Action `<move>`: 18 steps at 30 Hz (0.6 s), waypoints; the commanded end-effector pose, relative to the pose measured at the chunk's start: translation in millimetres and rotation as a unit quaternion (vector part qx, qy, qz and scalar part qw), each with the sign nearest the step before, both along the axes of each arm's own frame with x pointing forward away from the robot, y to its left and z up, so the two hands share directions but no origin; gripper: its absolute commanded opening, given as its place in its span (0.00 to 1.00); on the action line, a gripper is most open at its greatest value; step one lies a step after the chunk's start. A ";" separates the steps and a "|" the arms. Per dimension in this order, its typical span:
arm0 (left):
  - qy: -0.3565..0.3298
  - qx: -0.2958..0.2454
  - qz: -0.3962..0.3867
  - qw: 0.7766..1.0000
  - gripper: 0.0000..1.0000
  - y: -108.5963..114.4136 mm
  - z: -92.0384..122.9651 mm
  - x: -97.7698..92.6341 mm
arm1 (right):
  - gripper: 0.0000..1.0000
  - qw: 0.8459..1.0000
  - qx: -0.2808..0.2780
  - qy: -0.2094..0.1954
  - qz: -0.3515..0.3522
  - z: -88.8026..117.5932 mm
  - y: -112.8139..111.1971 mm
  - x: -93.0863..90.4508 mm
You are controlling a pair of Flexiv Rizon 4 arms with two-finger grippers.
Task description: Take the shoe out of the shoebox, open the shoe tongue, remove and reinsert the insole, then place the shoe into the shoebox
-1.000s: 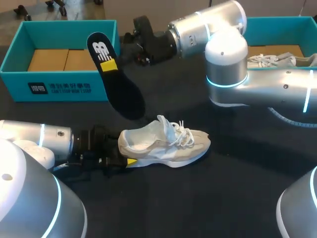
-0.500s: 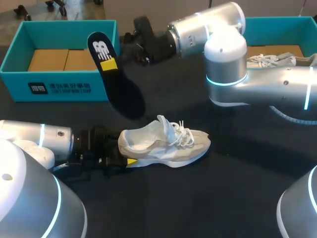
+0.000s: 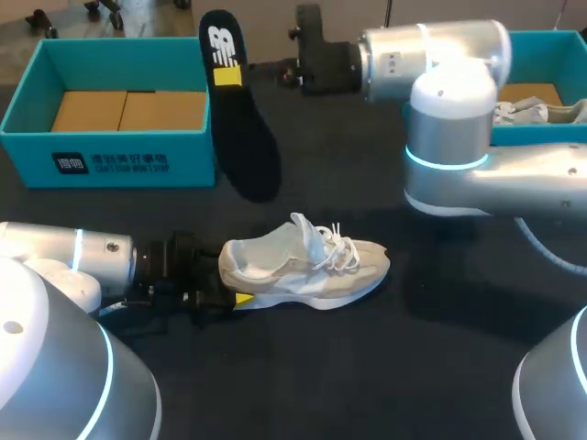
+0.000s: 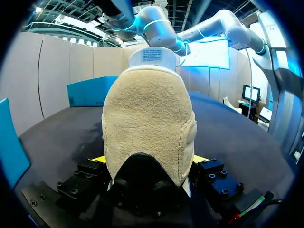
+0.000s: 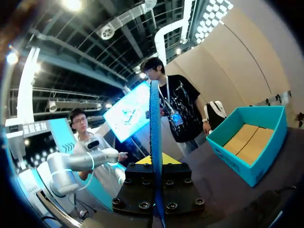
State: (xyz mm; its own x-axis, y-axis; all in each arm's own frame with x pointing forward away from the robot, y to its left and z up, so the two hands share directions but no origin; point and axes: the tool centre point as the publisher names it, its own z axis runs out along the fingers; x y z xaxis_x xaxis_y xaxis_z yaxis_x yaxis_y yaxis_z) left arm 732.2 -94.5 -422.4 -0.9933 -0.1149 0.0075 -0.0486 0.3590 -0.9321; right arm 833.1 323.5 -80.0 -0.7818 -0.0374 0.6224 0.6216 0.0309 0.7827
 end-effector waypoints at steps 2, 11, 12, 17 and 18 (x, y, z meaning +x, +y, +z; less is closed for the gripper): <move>0.000 0.002 -0.001 1.000 0.00 -0.1 -2.9 -0.5 | 0.00 0.998 -0.041 0.015 -0.034 10.5 -20.5 -13.4; 0.000 0.002 -0.001 1.000 0.00 -0.1 -2.9 -0.5 | 0.00 0.995 -0.083 0.024 -0.049 28.6 -54.8 -33.6; 0.000 0.002 -0.001 1.000 0.00 -0.1 -2.9 -0.5 | 0.00 0.995 -0.085 0.025 -0.055 31.1 -58.8 -36.6; 0.000 0.002 -0.001 1.000 0.00 -0.1 -2.9 -0.5 | 0.00 0.994 -0.080 0.028 -0.073 45.4 -74.8 -53.7; 0.000 0.002 -0.001 1.000 0.00 -0.1 -2.9 -0.5 | 0.00 0.993 -0.082 0.028 -0.076 48.3 -77.5 -57.2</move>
